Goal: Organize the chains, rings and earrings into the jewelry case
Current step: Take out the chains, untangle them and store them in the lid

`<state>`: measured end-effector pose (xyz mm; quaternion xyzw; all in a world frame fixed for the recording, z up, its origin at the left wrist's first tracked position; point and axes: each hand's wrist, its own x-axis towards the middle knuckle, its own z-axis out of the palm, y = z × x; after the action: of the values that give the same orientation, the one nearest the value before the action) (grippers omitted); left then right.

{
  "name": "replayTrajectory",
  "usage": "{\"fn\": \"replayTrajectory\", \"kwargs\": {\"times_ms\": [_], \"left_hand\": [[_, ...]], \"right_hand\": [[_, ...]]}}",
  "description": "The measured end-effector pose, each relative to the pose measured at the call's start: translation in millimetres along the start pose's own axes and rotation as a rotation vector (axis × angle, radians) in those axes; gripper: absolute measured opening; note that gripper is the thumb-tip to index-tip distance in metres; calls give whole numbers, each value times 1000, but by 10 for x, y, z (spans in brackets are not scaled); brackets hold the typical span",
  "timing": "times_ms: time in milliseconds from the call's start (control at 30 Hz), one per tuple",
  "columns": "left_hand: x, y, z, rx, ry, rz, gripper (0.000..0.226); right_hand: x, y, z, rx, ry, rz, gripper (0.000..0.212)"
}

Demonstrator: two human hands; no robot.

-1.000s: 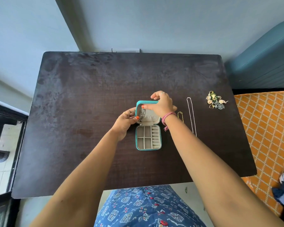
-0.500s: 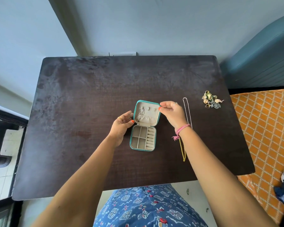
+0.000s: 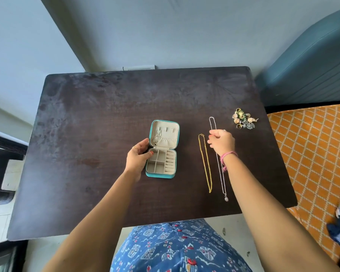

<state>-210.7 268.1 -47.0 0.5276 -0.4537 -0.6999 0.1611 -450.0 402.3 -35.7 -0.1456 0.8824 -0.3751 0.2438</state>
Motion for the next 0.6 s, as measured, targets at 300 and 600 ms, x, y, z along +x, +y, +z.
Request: {"fn": "replayTrajectory", "kwargs": {"times_ms": [300,600], "left_hand": [[-46,13,139,-37,125,-30,39],[-6,118,180,-92,278,42,27]], "right_hand": [[180,-33,-58,-490,-165,-229,24],[287,-93,30,-701,-170,-343,23]]}}
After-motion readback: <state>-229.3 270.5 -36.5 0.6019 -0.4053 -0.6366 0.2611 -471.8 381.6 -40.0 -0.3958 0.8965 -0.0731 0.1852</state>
